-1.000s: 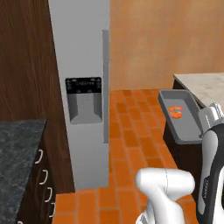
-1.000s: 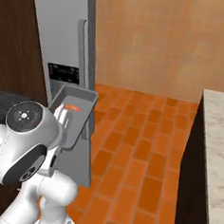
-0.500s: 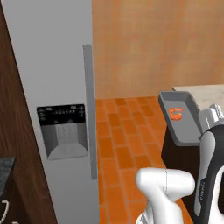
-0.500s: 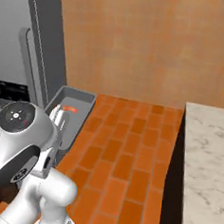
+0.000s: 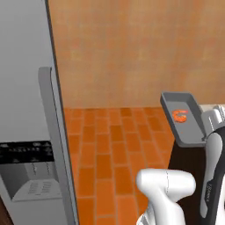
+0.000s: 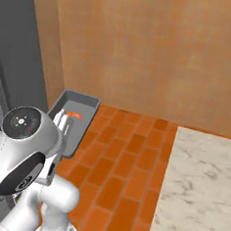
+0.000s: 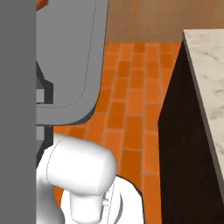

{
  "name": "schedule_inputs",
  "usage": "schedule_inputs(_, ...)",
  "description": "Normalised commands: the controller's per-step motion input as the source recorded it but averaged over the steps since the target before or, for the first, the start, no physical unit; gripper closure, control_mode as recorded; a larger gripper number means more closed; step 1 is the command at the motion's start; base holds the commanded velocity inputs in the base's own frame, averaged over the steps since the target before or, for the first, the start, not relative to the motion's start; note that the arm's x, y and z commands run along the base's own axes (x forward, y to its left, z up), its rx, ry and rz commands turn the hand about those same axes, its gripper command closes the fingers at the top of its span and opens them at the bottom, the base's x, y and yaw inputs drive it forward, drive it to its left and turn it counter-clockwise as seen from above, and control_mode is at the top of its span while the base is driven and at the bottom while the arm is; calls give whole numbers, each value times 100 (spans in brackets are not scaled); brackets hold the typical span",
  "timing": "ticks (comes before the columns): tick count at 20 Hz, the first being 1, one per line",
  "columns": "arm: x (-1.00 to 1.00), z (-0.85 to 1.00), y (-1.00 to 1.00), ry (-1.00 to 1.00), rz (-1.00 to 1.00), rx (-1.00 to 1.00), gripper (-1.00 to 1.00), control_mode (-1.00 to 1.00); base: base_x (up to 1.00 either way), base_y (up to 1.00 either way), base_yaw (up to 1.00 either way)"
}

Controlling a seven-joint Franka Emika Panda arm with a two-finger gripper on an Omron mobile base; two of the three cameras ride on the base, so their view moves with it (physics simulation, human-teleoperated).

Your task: Take the meat container that has the shrimp and place it on the second highest rack of the freezer. Then take the vegetable container that has the cucumber and broccoli and place it on the highest rack of the freezer.

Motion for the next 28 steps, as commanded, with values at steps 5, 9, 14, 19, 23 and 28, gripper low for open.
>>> schedule_inputs(5,0,0,0,0,0,0,100,100,100,-23,10)
schedule_inputs(9,0,0,0,0,0,0,100,100,100,-48,15)
schedule_inputs(14,0,0,0,0,0,0,100,100,100,-28,13)
schedule_inputs(19,0,0,0,0,0,0,100,100,100,-27,19)
schedule_inputs(23,0,0,0,0,0,0,100,100,50,-1,49)
schedule_inputs(28,0,0,0,0,0,0,100,100,4,25,60)
